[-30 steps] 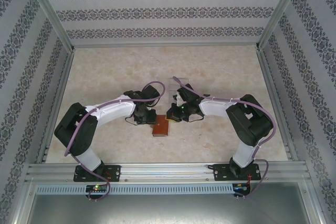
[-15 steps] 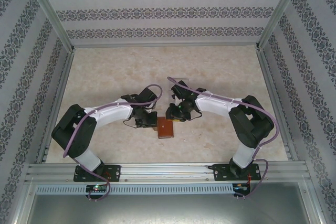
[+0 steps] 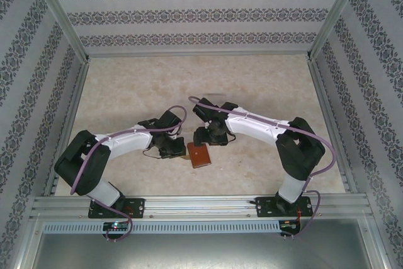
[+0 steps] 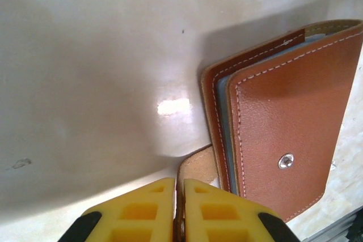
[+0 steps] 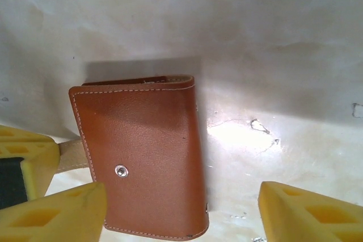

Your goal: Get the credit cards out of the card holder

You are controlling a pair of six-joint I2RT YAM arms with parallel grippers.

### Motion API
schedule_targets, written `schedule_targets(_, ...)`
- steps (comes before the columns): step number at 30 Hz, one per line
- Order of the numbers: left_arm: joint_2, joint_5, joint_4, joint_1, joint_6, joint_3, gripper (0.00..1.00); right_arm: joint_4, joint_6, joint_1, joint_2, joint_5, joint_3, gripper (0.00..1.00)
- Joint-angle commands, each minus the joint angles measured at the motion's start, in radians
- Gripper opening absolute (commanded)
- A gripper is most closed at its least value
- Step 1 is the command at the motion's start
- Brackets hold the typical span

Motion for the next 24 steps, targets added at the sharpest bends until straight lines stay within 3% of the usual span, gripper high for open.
schedule_targets(1, -0.022, 0.040, 0.062, 0.025, -0.019, -0.034, 0.11, -0.051, -0.014, 0.026, 0.043, 0.041, 0.041, 0.77)
schedule_targets(14, -0.018, 0.204, 0.281, 0.109, -0.057, -0.169, 0.10, -0.073, -0.062, 0.082, 0.159, 0.026, 0.123, 0.97)
schedule_targets(24, 0.006, 0.245, 0.322, 0.117, -0.059, -0.192, 0.10, -0.092, -0.035, 0.088, 0.227, 0.056, 0.144, 0.98)
